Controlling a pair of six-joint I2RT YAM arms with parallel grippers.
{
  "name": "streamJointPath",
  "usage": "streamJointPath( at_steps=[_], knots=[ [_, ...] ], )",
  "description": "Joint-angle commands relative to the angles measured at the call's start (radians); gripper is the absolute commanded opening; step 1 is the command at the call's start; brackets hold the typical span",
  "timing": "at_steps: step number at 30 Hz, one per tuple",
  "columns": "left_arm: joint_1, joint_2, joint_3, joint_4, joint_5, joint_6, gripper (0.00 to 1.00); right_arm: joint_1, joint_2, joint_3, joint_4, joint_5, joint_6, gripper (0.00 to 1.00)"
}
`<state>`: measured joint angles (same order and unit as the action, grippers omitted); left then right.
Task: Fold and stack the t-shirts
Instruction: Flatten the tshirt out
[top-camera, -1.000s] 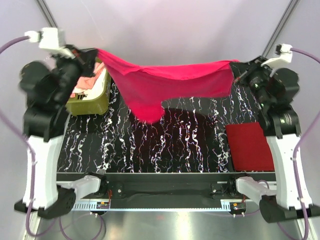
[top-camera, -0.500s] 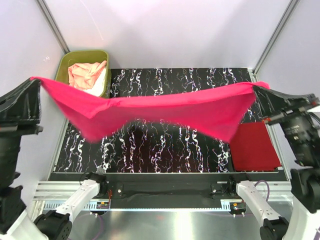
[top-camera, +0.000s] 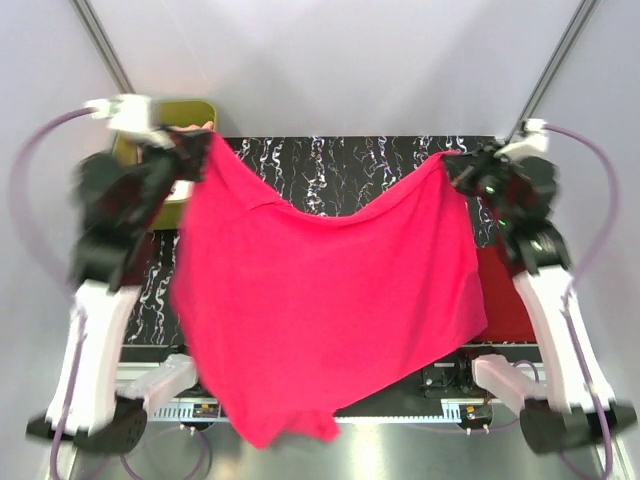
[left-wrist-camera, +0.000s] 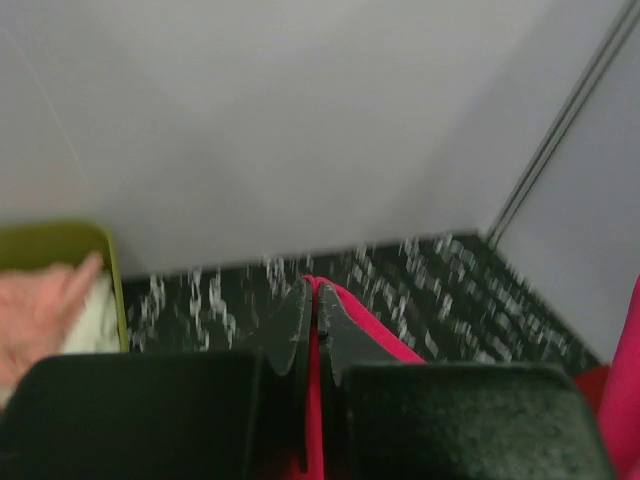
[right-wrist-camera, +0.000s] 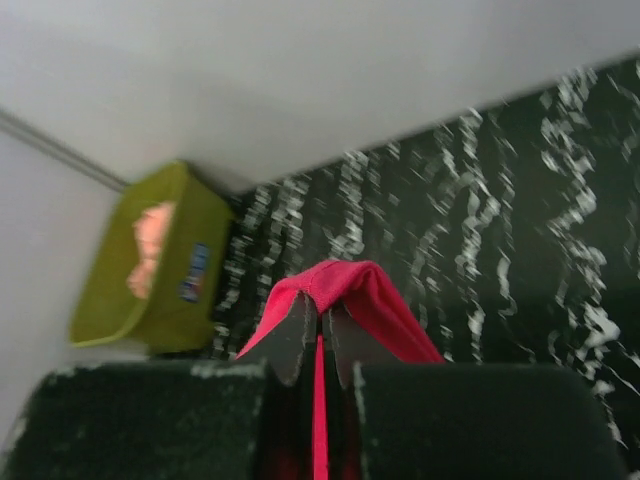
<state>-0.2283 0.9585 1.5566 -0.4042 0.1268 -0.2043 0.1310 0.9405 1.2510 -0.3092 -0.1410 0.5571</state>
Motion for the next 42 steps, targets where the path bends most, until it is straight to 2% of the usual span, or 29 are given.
streamJointPath(
  at_steps=[1,3,7,10,12,16,22,26,32,42],
  knots=[
    [0.006,0.130,-0.177,0.097,-0.003,0.057,0.00,0.001,0.160,-0.090,0.186,0.136,-0.062,0.00],
    [0.015,0.239,-0.254,0.139,-0.012,0.098,0.00,0.001,0.284,-0.116,0.260,0.155,-0.133,0.00],
    [0.055,0.454,-0.302,0.253,-0.027,0.126,0.00,-0.016,0.518,-0.122,0.393,0.150,-0.195,0.00],
    [0.079,0.659,-0.256,0.287,-0.021,0.114,0.00,-0.025,0.722,-0.035,0.441,0.123,-0.218,0.00],
    [0.084,0.729,-0.213,0.318,0.012,0.092,0.00,-0.034,0.840,0.049,0.441,0.119,-0.214,0.00],
    [0.086,0.891,-0.118,0.318,0.091,0.051,0.00,-0.051,0.980,0.186,0.420,0.129,-0.226,0.00],
    [0.087,0.934,-0.073,0.328,0.068,-0.007,0.00,-0.071,1.138,0.343,0.423,0.127,-0.224,0.00],
    [0.087,0.919,-0.047,0.300,0.002,-0.015,0.00,-0.085,1.221,0.454,0.394,0.115,-0.237,0.02],
    [0.090,0.947,0.074,0.211,-0.048,-0.006,0.00,-0.096,1.320,0.623,0.349,0.115,-0.243,0.03],
    [0.092,0.996,0.172,0.134,-0.087,0.016,0.00,-0.122,1.330,0.656,0.323,0.130,-0.214,0.00]
  ],
)
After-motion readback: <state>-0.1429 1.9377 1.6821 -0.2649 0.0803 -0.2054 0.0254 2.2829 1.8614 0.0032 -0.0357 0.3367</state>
